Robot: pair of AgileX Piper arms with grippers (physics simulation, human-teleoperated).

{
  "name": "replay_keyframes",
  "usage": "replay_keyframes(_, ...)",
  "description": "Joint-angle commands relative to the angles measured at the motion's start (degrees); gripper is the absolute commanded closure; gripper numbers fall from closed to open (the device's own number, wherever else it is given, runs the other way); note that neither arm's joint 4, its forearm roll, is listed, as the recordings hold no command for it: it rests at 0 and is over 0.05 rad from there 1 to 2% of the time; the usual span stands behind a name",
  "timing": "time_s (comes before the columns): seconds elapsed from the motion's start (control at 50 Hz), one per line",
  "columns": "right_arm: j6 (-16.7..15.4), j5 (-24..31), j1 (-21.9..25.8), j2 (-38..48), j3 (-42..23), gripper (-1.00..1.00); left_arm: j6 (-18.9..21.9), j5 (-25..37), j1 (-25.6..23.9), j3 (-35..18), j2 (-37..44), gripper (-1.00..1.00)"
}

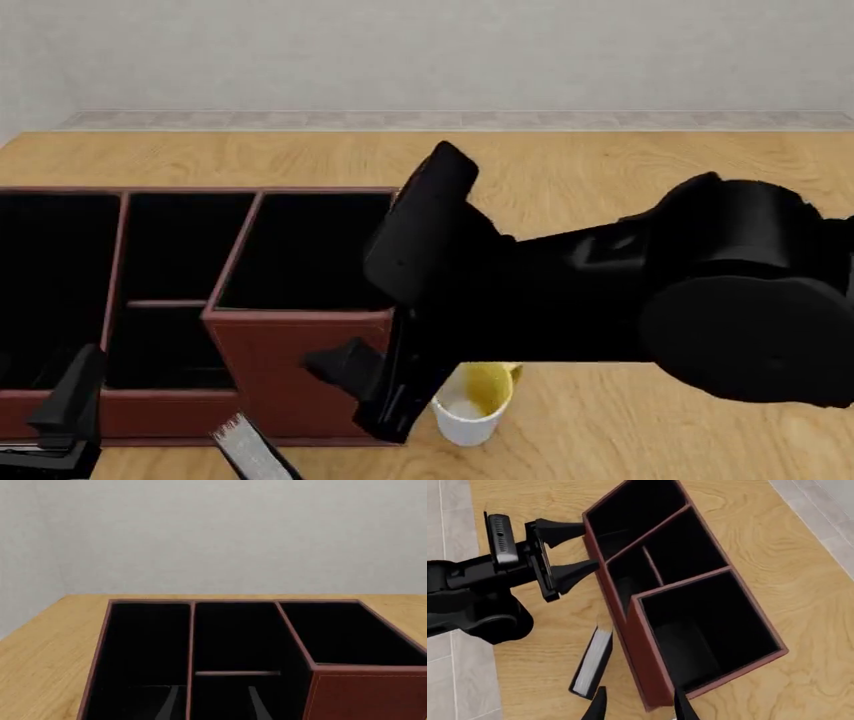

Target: Pick up the book and place it in the right compartment of the caddy.

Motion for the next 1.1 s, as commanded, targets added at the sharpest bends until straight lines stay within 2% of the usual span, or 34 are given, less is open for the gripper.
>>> replay_keyframes(0.02, 2.28, 2.97, 2.72, 5.59, -5.73, -1.0, 0.0, 0.0, 0.01, 0.0, 0.0, -1.0)
replay_keyframes(0.06, 1.58, 3.0, 2.91, 6.86, -6.0, -1.0, -0.02, 0.0, 0.0, 0.0, -0.01, -1.0)
replay_keyframes(0.28, 2.14, 3.3, 5.69, 10.39, -9.72, -1.0, 0.0, 0.0, 0.0, 0.0, 0.01, -1.0)
replay_keyframes(0.44, 4.86, 3.47, 7.8, 12.95, -11.66, -1.0, -0.02, 0.0, 0.01, 0.0, 0.0, -1.0)
replay_keyframes(0.64, 5.54, 3.28, 9.06, 13.84, -13.11, -1.0, 0.0, 0.0, 0.01, 0.0, -0.01, -1.0)
replay_keyframes(0.84, 8.58, 1.83, 9.85, 14.67, -11.99, -1.0, 0.0, 0.0, 0.01, 0.0, 0.0, -1.0)
replay_keyframes(0.86, 9.98, 1.54, 10.11, 14.9, -11.73, -1.0, 0.0, 0.0, 0.01, 0.0, 0.0, -1.0)
replay_keyframes(0.92, 9.99, 1.2, 10.05, 14.97, -11.27, -1.0, -0.01, 0.0, 0.0, 0.0, 0.0, -1.0)
replay_keyframes(1.1, 13.14, 0.05, 9.51, 14.97, -9.1, -1.0, -0.01, 0.0, 0.0, 0.0, 0.0, -1.0)
